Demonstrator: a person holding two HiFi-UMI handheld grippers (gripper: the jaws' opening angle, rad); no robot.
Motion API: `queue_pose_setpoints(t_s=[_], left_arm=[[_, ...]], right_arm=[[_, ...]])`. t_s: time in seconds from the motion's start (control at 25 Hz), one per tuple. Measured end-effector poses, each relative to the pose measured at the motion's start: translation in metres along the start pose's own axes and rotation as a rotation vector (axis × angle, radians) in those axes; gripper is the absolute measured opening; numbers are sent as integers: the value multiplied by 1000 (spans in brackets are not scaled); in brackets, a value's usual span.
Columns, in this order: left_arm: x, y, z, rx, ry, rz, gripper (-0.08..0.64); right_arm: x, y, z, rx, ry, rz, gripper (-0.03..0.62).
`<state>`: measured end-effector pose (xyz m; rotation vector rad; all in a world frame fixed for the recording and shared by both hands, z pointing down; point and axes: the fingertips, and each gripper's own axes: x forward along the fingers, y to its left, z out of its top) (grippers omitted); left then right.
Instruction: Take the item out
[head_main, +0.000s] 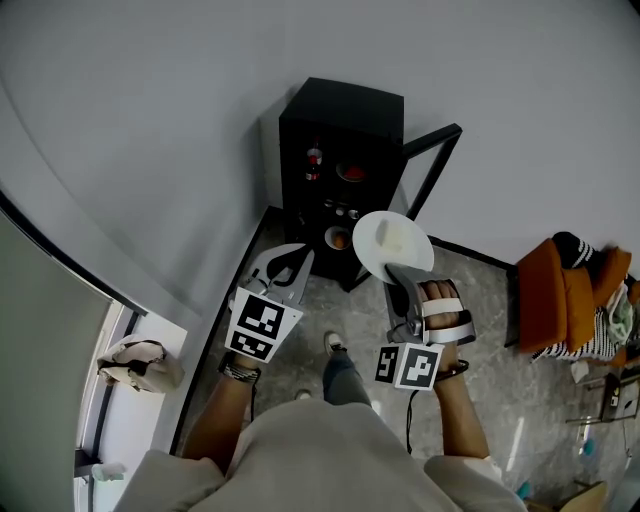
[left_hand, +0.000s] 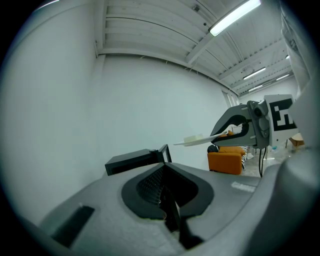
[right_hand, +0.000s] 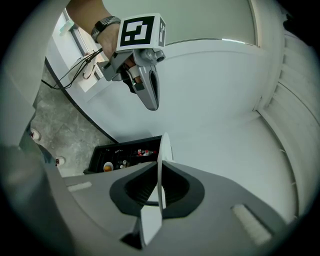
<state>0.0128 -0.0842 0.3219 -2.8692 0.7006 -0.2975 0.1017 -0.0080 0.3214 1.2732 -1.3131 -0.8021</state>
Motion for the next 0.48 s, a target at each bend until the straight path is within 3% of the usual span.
queue_pose_setpoints(t_s=[0.48], left_arm=[[3, -1, 1, 0, 4, -7, 5]], right_arm=[[-1, -4, 5, -6, -10, -5, 26]])
